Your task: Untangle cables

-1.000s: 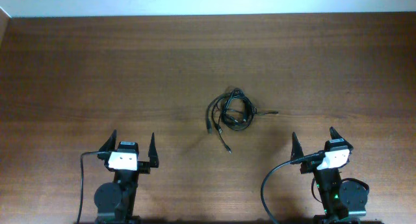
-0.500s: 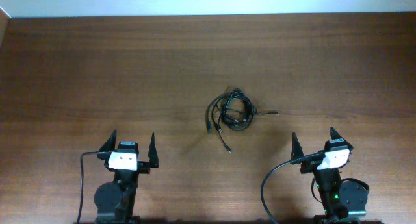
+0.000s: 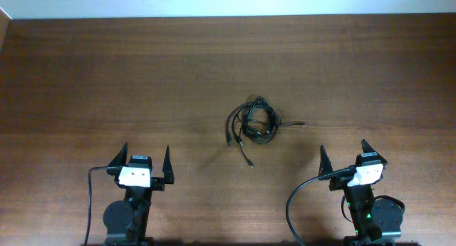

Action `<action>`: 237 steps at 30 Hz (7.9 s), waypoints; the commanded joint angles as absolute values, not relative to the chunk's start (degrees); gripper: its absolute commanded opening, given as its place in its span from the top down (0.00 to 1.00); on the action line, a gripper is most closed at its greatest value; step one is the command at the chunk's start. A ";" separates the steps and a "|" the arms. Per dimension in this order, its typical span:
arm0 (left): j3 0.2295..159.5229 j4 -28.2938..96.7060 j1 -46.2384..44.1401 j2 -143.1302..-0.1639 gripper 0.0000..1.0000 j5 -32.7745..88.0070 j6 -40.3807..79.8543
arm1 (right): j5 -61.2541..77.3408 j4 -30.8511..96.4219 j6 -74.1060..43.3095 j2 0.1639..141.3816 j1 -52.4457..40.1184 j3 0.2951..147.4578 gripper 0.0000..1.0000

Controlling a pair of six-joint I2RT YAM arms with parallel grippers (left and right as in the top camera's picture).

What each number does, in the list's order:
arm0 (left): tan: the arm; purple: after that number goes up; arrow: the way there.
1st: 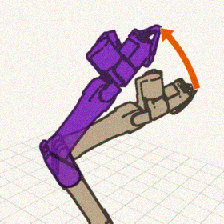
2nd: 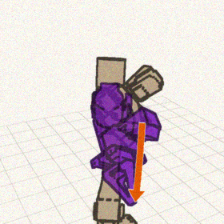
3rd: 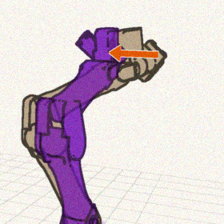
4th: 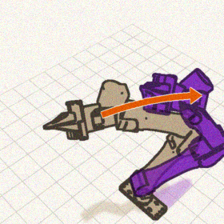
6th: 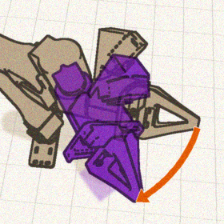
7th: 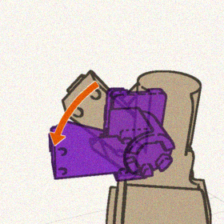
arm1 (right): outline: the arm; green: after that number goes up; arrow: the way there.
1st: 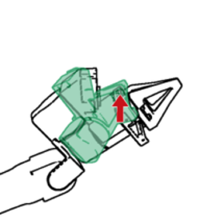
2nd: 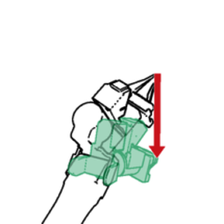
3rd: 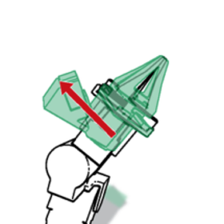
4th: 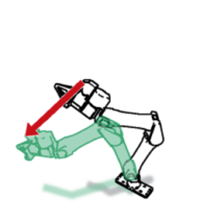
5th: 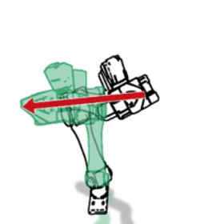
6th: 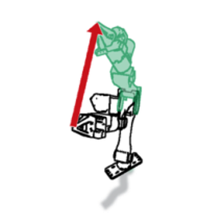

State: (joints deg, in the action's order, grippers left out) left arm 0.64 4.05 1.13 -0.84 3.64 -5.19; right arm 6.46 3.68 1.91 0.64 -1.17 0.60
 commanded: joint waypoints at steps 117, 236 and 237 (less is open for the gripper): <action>86.19 62.22 -4.58 -97.91 0.10 44.16 -0.84 | 57.01 59.44 -2.42 77.41 -1.50 67.57 0.02; 86.08 43.77 -17.34 -114.65 0.98 17.37 7.07 | 32.36 21.65 -24.45 110.30 -24.99 65.45 0.62; 86.08 43.77 -17.34 -114.65 0.97 17.37 7.05 | 32.36 22.13 -24.45 110.30 -25.36 65.43 0.61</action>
